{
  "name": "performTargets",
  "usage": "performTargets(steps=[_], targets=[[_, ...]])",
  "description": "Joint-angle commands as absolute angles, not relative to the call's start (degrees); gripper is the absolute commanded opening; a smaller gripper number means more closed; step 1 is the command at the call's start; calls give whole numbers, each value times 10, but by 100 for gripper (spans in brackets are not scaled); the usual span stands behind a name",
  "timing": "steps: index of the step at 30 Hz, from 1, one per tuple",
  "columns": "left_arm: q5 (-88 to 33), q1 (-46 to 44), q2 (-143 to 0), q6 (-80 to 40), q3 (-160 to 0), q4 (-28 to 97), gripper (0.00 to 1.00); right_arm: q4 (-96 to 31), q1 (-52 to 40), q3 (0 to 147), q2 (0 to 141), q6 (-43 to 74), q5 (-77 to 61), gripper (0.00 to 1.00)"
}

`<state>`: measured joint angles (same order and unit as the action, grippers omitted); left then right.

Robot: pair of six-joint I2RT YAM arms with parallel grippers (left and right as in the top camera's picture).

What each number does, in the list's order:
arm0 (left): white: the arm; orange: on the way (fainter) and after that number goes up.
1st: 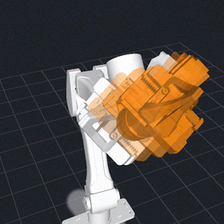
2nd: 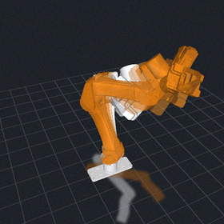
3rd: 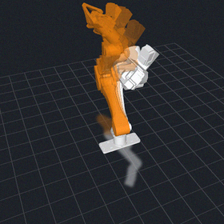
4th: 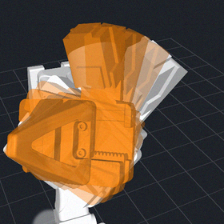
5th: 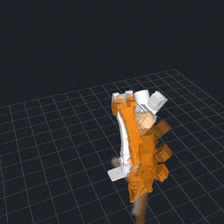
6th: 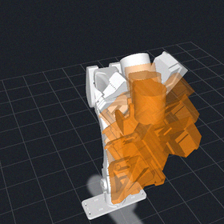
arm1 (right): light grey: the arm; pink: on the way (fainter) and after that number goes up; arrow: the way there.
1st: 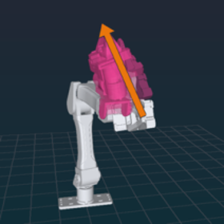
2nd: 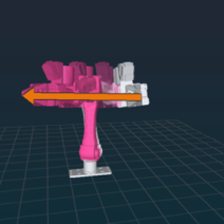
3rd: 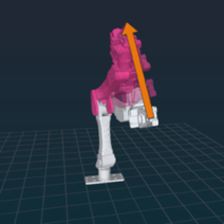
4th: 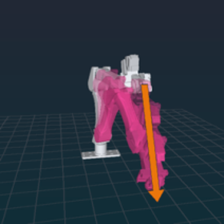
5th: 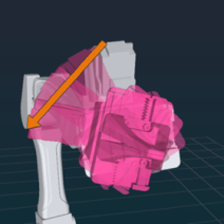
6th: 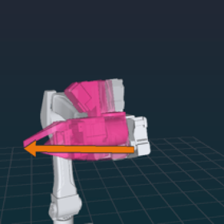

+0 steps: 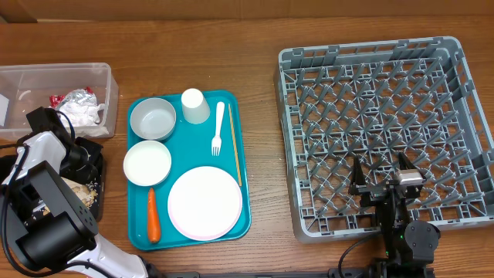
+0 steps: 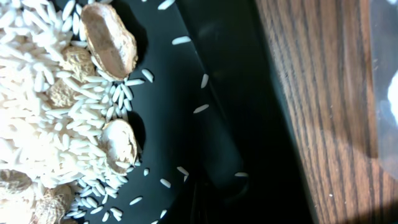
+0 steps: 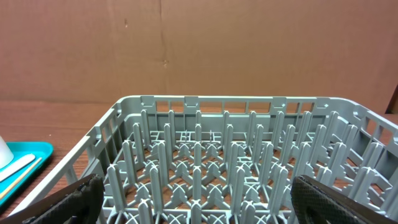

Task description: Sort waste into correct bins and load items into the dishwasher rack

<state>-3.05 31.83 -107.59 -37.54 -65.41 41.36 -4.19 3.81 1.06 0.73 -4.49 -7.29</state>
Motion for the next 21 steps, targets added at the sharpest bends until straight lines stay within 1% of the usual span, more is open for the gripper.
performTargets(steps=[1, 10, 12, 13, 16, 21], targets=[[-41, 315, -1054, -370, -651, 420, 4, -40, 41, 4, 2, -45, -76, 100], [-41, 315, -971, -371, -651, 453, 4, -40, 41, 4, 2, -45, -76, 100], [-41, 315, -955, -371, -651, 460, 9, -40, 41, 4, 2, -45, -76, 100], [-41, 315, -948, -371, -651, 463, 14, -40, 41, 4, 2, -45, -76, 100], [-41, 315, -920, -371, -651, 475, 21, -40, 41, 4, 2, -45, -76, 100], [-48, 315, -866, -373, -656, 510, 39, -40, 41, 4, 2, -45, -76, 100]])
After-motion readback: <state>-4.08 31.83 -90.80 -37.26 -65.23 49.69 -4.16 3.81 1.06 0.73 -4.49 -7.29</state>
